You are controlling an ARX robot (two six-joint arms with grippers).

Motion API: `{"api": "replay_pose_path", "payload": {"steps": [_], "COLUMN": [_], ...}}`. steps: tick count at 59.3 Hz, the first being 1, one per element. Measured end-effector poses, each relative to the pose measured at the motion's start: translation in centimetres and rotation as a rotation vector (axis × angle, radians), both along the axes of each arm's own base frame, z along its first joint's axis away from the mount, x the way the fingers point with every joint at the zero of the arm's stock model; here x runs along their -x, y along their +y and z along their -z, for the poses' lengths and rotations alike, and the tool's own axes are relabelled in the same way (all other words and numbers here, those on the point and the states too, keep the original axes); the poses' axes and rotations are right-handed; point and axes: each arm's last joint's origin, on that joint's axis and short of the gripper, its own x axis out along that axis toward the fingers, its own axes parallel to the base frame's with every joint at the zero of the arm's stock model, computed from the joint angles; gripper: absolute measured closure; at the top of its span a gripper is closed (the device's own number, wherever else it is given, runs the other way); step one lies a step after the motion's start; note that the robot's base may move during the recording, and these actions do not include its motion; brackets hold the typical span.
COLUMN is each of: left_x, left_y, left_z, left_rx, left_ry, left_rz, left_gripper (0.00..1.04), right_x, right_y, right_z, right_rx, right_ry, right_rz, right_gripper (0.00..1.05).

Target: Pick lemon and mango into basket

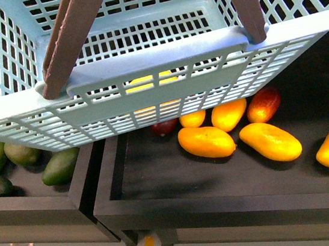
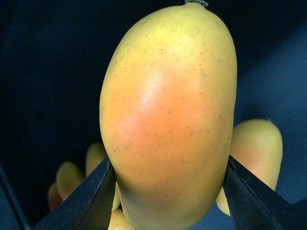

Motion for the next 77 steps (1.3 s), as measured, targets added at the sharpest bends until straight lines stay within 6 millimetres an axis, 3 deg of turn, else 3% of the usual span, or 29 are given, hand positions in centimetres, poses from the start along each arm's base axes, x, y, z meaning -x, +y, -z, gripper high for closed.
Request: {"api": "replay_pose_path", "payload": {"steps": [8, 16, 26, 34, 43, 48, 70, 77], "left_x": [0.0, 0.0, 0.0, 0.0, 0.0, 0.0, 0.0, 0.0], "left_y": [0.0, 0.0, 0.0, 0.0, 0.0, 0.0, 0.0, 0.0], "left_z": [0.0, 0.0, 0.0, 0.0, 0.0, 0.0, 0.0, 0.0], "left_rx": [-0.001, -0.001, 0.001, 0.001, 0.000, -0.001, 0.001, 0.000], "left_ry": [0.000, 0.000, 0.001, 0.001, 0.000, 0.000, 0.000, 0.001], "left_rz": [-0.001, -0.001, 0.002, 0.002, 0.001, -0.001, 0.002, 0.001], "left_gripper": [0.89, 0.89, 0.89, 0.89, 0.89, 0.89, 0.89, 0.89], "right_x": [1.2, 2.5, 4.9, 6.6, 7.7, 7.7, 7.8, 7.7], "right_y": [-1.7, -1.7, 2.0, 7.0, 13.3, 15.7, 21.3, 21.8], "right_z": [-4.9, -10.5, -17.8, -21.1, -22.1, -21.6, -20.0, -19.6], "right_rx": [0.039, 0.045, 0.072, 0.085, 0.105, 0.109, 0.179, 0.214], "right_ry": [-0.120, -0.270, -0.451, -0.540, -0.582, -0.563, -0.515, -0.509], "right_rz": [0.007, -0.021, -0.120, -0.244, -0.397, -0.445, -0.593, -0.611], "right_gripper": [0.50, 0.50, 0.50, 0.50, 0.50, 0.50, 0.50, 0.32]}}
